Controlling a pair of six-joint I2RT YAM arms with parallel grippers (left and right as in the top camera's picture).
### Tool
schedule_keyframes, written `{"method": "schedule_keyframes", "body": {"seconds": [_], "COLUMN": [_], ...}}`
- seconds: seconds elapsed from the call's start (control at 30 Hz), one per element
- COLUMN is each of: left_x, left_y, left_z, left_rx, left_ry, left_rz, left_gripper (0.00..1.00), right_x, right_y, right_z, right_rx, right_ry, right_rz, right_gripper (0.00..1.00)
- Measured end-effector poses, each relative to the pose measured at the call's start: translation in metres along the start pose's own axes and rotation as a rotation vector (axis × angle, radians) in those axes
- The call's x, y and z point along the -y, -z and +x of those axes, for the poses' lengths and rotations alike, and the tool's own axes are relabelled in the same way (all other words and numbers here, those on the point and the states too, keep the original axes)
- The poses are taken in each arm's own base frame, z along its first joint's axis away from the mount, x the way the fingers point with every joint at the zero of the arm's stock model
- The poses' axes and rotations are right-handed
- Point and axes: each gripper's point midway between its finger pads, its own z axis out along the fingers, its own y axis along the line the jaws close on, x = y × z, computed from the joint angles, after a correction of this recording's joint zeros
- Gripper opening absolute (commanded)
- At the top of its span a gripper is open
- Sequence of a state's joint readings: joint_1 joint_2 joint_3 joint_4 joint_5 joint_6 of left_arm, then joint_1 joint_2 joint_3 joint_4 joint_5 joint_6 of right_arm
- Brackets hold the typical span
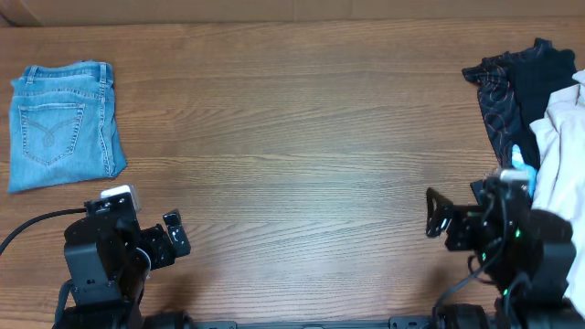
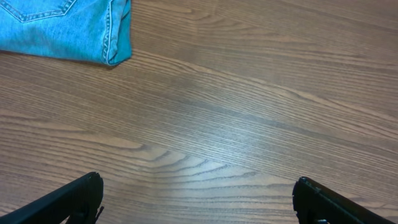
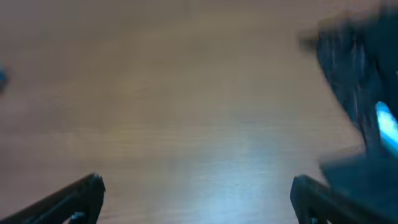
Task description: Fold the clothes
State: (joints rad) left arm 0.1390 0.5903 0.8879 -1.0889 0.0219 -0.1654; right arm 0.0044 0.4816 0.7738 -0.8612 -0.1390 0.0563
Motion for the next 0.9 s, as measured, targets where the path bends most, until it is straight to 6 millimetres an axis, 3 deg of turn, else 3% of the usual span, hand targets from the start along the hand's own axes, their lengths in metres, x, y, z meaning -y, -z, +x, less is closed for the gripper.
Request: {"method": "schedule_keyframes", "body": {"seconds": [0.1, 0.27, 0.4, 0.7, 0.8, 0.9], "left_x": [0.0, 0.0, 0.0, 0.0, 0.0, 0.0], "left_y": [0.0, 0.0, -0.001, -0.001, -0.001, -0.001], "left_z": [0.0, 0.001, 0.001, 0.001, 0.001, 0.001], "left_rx": [0.0, -0.004, -0.004, -0.004, -0.004, -0.004], "left_ry": [0.0, 0.0, 0.0, 0.0, 0.0, 0.0], "left_rz": [0.0, -0.001, -0.001, -0.001, -0.001, -0.001], "left_gripper": [1.0, 1.0, 1.0, 1.0, 1.0, 1.0], "right_x": [-0.018, -0.026, -0.021, 0.0, 0.013, 0.016], "right_y": [-0.006, -0.019, -0.025, -0.04, -0.06, -0.06], "right_z": [0.002, 0.015, 0.023, 0.019, 0.046, 0.046], "right_rx": [0.159, 0.349, 0.448, 0.588, 0.491, 0.492], "right_ry": [0.064, 0.106, 0.112, 0.085, 0.074, 0.07], "right_rz": [-0.096, -0.172, -0.17, -0.066, -0.012, 0.005], "right_gripper": [1.0, 1.0, 1.0, 1.0, 1.0, 1.0]}}
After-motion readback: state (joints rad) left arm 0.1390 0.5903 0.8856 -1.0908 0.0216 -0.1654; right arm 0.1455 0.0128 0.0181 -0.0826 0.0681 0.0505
